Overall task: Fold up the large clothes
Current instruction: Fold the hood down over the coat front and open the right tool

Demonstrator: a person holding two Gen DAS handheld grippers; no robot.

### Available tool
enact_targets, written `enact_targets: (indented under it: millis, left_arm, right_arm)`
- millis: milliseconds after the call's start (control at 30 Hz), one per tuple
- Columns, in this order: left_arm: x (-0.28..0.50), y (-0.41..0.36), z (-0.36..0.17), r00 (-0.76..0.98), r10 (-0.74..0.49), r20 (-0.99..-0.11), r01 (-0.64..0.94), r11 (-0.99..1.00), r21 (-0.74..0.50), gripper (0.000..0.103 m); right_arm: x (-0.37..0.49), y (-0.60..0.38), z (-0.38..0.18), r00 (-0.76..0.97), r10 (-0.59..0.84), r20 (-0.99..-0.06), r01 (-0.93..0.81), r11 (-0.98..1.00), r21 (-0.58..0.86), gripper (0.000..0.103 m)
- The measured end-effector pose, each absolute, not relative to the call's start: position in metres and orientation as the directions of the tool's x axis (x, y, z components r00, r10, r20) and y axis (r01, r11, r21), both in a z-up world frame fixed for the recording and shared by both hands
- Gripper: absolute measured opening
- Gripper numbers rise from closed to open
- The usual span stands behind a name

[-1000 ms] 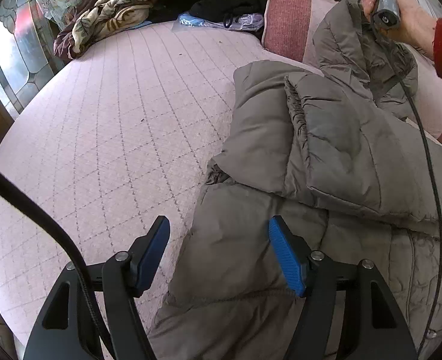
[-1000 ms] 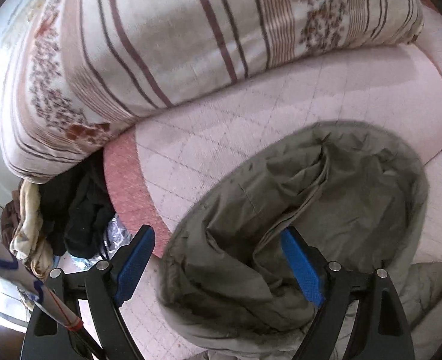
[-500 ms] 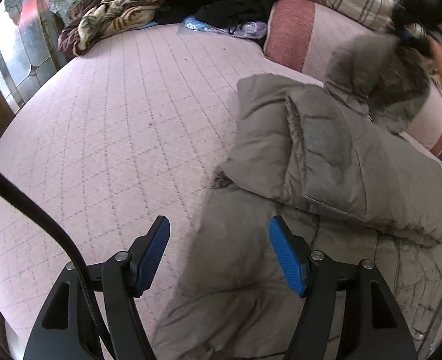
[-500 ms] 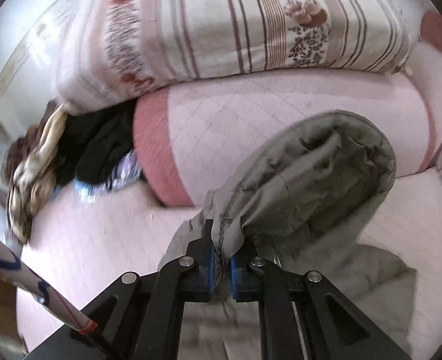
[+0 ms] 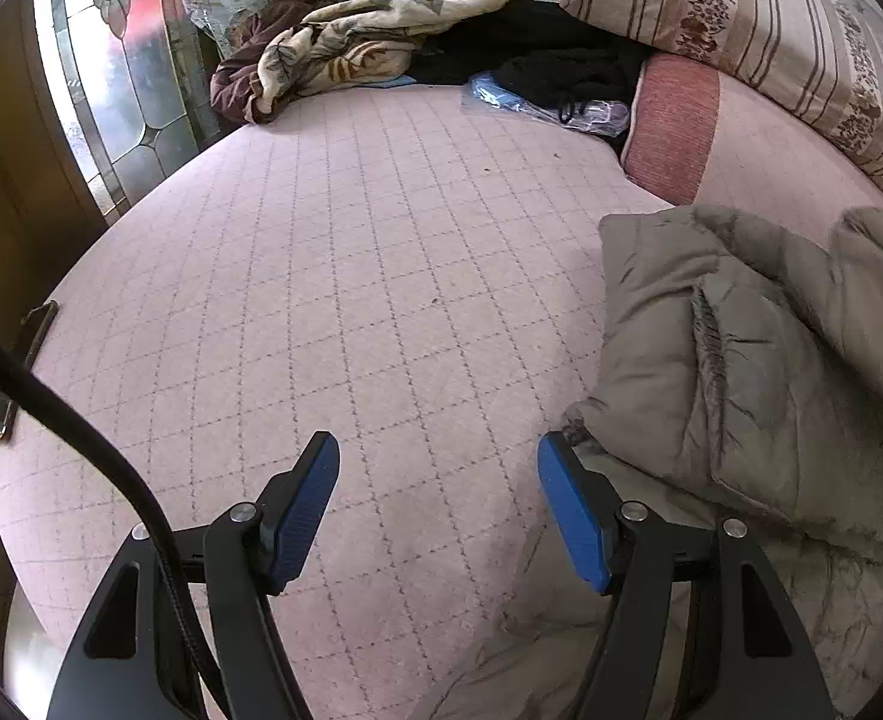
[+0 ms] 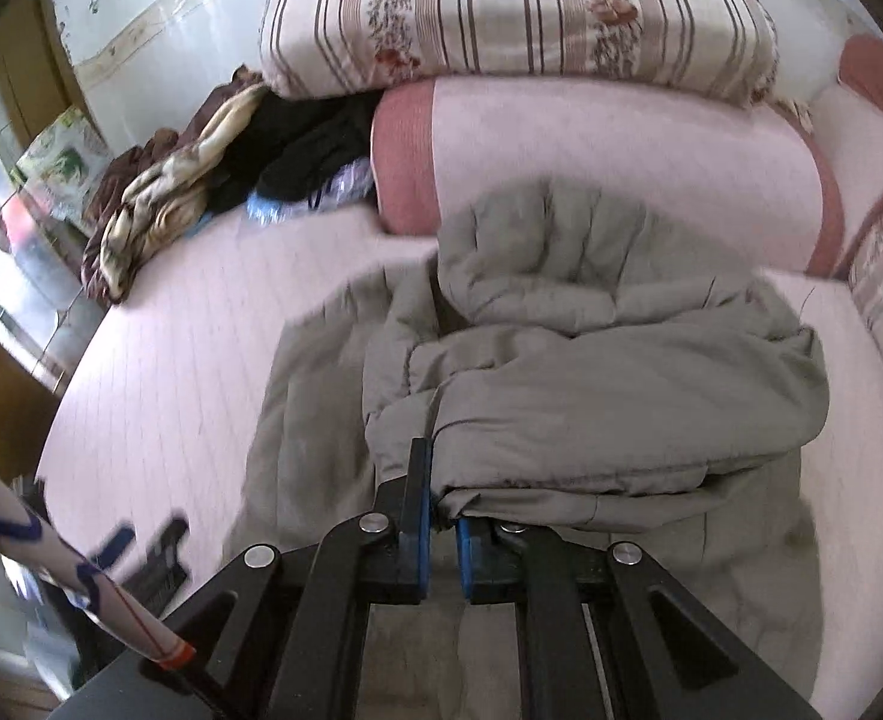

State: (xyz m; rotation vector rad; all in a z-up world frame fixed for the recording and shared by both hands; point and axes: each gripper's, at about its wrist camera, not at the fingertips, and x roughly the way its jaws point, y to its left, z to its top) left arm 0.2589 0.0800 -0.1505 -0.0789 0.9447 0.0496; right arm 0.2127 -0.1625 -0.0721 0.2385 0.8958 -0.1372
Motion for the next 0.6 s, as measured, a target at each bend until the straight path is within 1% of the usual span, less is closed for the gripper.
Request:
enact_targets:
  millis: [133, 300, 400, 500, 600]
  left_arm:
    - [0.26, 0.082, -0.149, 0.588, 0.016, -0.808, -0.083, 0.996, -0.04, 0.068]
    - [0.258, 0.083, -0.147, 0.595, 0.01, -0.804, -0.078, 0.996, -0.046, 0.068]
    - [0.257, 0.083, -0.145, 0.599, 0.006, -0.8, -0.075, 0.996, -0.048, 0.068]
    - [0.255, 0.082, -0.141, 0.61, -0.005, -0.792, -0.07, 0.996, -0.06, 0.068]
    - [0.251, 0.081, -0.135, 0.628, -0.022, -0.778, -0.057, 0.996, -0.075, 0.068]
  right_arm:
    - [0.19, -0.159, -0.106, 0.583, 0.048, -0.811, 0.223, 0.95, 0.217, 0.007]
    - [0.202, -0.166, -0.167, 0.522, 0.094, -0.848, 0.282, 0.919, 0.275, 0.007]
    - [0.214, -0.172, -0.189, 0.513, 0.123, -0.85, 0.307, 0.898, 0.315, 0.007]
    - [0.22, -0.178, -0.2, 0.521, 0.145, -0.841, 0.319, 0.881, 0.349, 0.008]
    - [0.215, -0.18, -0.198, 0.527, 0.15, -0.837, 0.324, 0.875, 0.361, 0.02]
